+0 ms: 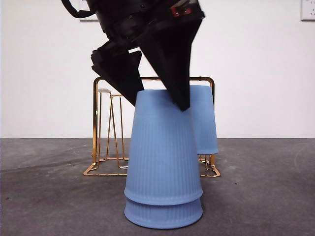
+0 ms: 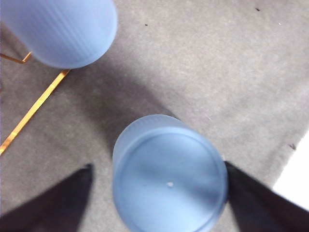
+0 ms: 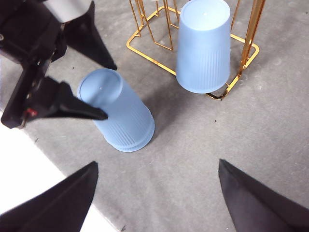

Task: Pick the top cup and place it on cupholder, pick up the mid cup and place it on cupholder, last pick the bottom cup and place it on cupholder.

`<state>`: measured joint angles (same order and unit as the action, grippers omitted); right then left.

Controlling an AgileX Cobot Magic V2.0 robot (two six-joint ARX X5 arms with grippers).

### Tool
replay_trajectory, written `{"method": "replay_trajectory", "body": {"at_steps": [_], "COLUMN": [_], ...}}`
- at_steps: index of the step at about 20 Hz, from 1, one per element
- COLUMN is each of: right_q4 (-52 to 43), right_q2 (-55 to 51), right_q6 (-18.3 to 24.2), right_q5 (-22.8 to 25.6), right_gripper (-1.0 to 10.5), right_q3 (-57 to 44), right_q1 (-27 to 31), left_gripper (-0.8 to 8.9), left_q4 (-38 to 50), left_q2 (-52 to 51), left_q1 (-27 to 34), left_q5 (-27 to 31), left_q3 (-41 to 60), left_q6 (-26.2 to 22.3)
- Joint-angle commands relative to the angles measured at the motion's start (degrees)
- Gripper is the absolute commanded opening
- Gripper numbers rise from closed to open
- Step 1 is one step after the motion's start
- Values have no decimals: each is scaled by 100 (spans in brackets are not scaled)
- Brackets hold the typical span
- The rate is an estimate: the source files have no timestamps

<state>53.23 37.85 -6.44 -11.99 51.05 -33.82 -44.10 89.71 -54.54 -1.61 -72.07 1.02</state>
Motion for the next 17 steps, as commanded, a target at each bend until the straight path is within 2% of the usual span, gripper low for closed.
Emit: {"method": "replay_trajectory", "body": {"at_steps": [1,5,17], "right_q4": [-48,-48,-48], "right_q2": [22,22,24], "right_q6": [-39,-39,-7], "right_q5": [4,7,24], "right_gripper": [393,393,393], "right_q3": [37,37,37], "right_q1": [-55,-55,-55], "left_gripper": [300,268,268], "left_q4": [-2,-4,-459], "left_q2": [76,59,-302], "left_q1": [-63,-66,-66], "left_q5": [20,20,20], "left_q3": [-153,-157,-791], "left_q6": [-35,-35,-33]}}
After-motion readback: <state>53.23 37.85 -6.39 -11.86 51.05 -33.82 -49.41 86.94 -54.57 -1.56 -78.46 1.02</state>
